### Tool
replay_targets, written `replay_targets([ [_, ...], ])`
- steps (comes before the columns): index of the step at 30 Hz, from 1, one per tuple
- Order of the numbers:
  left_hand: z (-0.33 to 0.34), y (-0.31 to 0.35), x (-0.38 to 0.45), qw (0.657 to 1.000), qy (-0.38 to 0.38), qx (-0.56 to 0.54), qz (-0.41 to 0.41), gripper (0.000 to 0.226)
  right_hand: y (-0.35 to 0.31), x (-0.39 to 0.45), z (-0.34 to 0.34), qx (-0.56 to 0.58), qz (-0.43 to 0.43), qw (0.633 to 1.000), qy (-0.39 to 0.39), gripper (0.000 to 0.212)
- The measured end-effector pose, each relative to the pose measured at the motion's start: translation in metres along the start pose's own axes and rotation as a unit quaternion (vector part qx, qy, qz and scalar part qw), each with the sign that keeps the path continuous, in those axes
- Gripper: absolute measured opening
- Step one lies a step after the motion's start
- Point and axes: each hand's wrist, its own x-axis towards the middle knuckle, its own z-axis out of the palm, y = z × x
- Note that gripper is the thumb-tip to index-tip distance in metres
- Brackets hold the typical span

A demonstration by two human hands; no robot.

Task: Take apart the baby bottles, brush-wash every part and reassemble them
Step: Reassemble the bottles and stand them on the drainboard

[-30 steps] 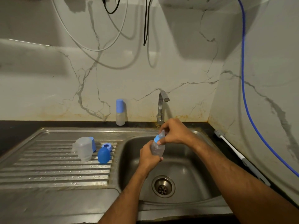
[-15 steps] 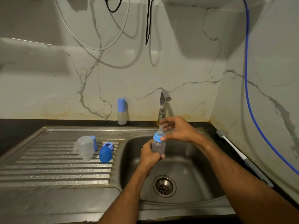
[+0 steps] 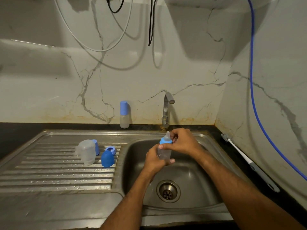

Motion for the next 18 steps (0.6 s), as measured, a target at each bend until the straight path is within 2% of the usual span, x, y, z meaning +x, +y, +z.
replay_targets([
  [2, 0.002, 0.001, 0.000, 1.000, 0.006, 0.000, 0.003, 0.069, -0.001, 0.000, -0.007, 0.030, 0.001, 1.000, -0.005, 0.049],
  [5, 0.001, 0.003, 0.002, 1.000, 0.020, -0.002, -0.002, 0.066, -0.006, 0.002, -0.018, 0.151, -0.007, 0.988, -0.042, 0.056],
  [6, 0.000, 0.004, 0.002, 1.000, 0.020, -0.001, -0.001, 0.067, -0.008, 0.003, -0.018, 0.160, -0.012, 0.986, -0.053, 0.056],
  [11, 0.001, 0.002, 0.002, 1.000, 0.008, 0.016, 0.008, 0.068, -0.006, 0.002, -0.008, 0.086, -0.017, 0.996, -0.018, 0.046],
  [14, 0.002, 0.001, 0.001, 1.000, 0.011, 0.013, 0.010, 0.066, -0.007, -0.001, -0.005, 0.044, -0.015, 0.999, -0.006, 0.049],
  [18, 0.001, -0.002, 0.003, 1.000, 0.016, 0.015, 0.009, 0.068, -0.008, -0.002, -0.010, 0.080, -0.017, 0.996, -0.018, 0.056],
])
